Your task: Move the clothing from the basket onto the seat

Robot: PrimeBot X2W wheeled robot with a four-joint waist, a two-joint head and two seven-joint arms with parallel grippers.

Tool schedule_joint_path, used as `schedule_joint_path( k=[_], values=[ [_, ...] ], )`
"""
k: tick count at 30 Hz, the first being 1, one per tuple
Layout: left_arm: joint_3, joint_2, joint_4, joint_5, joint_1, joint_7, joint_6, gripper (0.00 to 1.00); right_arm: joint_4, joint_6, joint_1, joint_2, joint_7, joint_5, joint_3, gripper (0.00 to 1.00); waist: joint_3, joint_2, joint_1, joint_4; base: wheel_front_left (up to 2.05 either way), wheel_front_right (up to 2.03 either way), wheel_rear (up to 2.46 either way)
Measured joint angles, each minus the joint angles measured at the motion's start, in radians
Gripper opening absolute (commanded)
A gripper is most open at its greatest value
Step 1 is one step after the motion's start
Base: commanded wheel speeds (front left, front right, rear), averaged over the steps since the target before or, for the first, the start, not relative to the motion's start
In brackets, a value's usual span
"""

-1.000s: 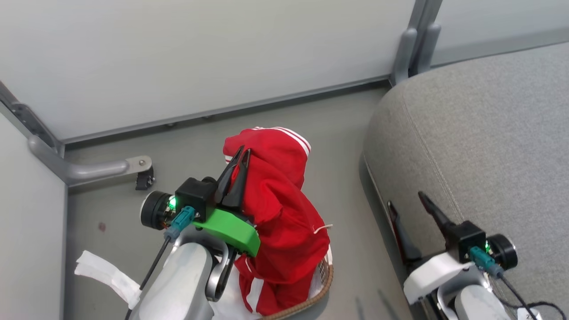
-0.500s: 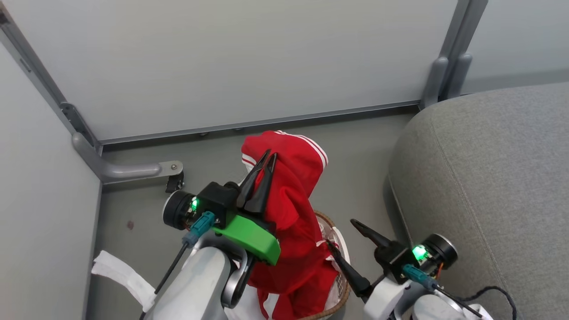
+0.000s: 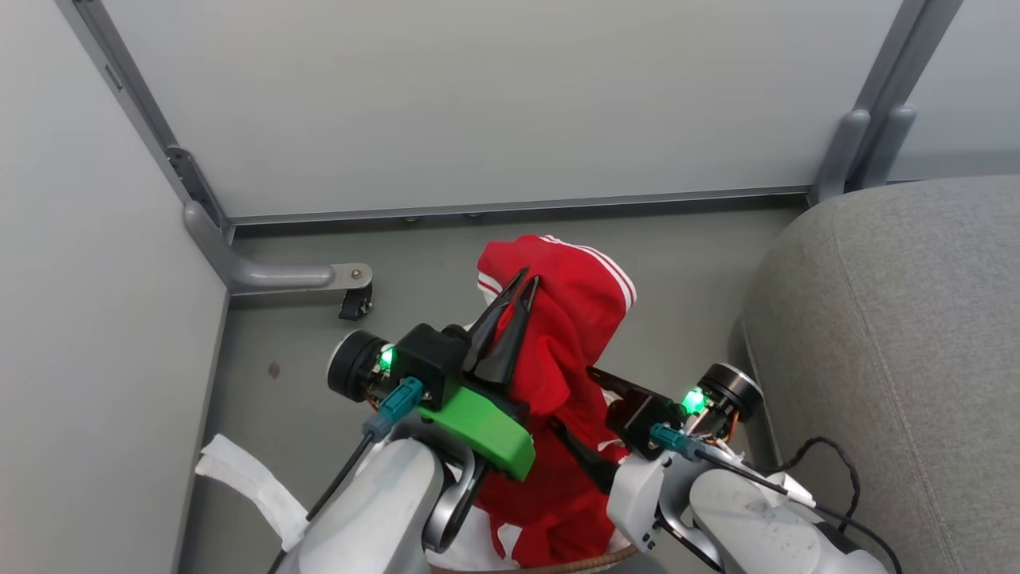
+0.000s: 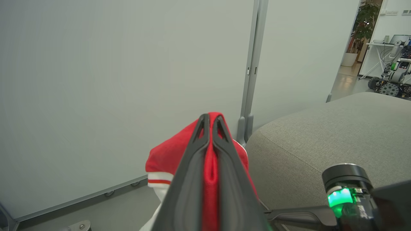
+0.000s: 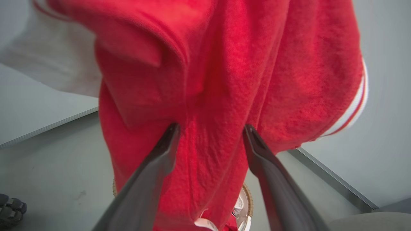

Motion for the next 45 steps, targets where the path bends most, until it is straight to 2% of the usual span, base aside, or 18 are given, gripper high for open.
schedule_joint_path(
  k=[4,5,6,7,12,17,18,19,20,26,33,45],
  values=[
    [-0.031,0.0,-0.005,-0.016,-0.016,0.0,0.006,0.0,0.049,0.0,-0.028,0.018,0.0,0.013,0.014,1.0,0.007,0.0,0.0,0.02,0.0,0.0,0.0],
    [-0.035,0.0,-0.005,-0.019,-0.018,0.0,0.006,0.0,0.059,0.0,-0.032,0.021,0.0,0.024,0.014,0.86,0.009,0.0,0.0,0.023,0.0,0.0,0.0],
    [-0.041,0.0,-0.005,-0.023,-0.02,0.0,0.007,0.0,0.072,0.0,-0.034,0.025,0.0,0.037,0.014,0.27,0.01,0.0,0.0,0.027,0.0,0.0,0.0],
    [-0.044,0.0,-0.005,-0.028,-0.024,0.0,0.007,0.0,0.086,0.0,-0.034,0.028,0.0,0.049,0.012,0.0,0.012,0.0,0.0,0.031,0.0,0.0,0.0],
    [-0.048,0.0,0.001,-0.034,-0.029,0.0,0.018,0.0,0.068,0.0,-0.033,0.038,0.0,0.077,-0.005,0.0,0.019,0.0,0.0,0.037,0.0,0.0,0.0],
    [-0.025,0.0,0.015,-0.026,-0.028,0.0,0.022,0.0,-0.01,0.0,-0.011,0.038,0.0,0.072,-0.075,0.0,0.024,0.0,0.0,0.019,0.0,0.0,0.0],
    [-0.017,-0.001,0.017,-0.023,-0.027,0.0,0.024,0.2,-0.03,0.0,-0.002,0.038,0.0,0.071,-0.093,0.0,0.025,0.0,0.0,0.013,0.0,0.0,0.0],
    [-0.007,0.0,0.022,-0.016,-0.025,0.0,0.025,0.76,-0.055,0.0,0.009,0.037,0.0,0.068,-0.11,0.0,0.025,0.0,0.0,0.007,0.0,0.0,0.0],
    [0.0,-0.001,0.029,-0.014,-0.024,0.0,0.027,1.0,-0.074,0.0,0.016,0.036,0.0,0.063,-0.123,0.0,0.026,0.0,0.0,0.002,0.0,0.0,0.0],
    [0.059,0.001,0.063,0.024,0.015,-0.001,0.026,1.0,-0.235,0.0,0.084,0.027,0.0,0.052,-0.225,0.0,0.03,0.0,0.0,-0.048,0.0,0.0,0.0],
    [0.146,0.018,0.066,0.08,0.062,-0.001,0.014,1.0,-0.404,0.0,0.153,0.029,0.0,0.051,-0.323,0.0,0.037,0.0,0.0,-0.149,0.0,0.0,0.0],
    [0.254,0.017,0.031,0.152,0.119,-0.001,-0.021,1.0,-0.518,0.0,0.214,0.037,0.0,0.046,-0.457,0.0,0.053,0.0,0.0,-0.414,0.0,0.0,0.0]
  ],
)
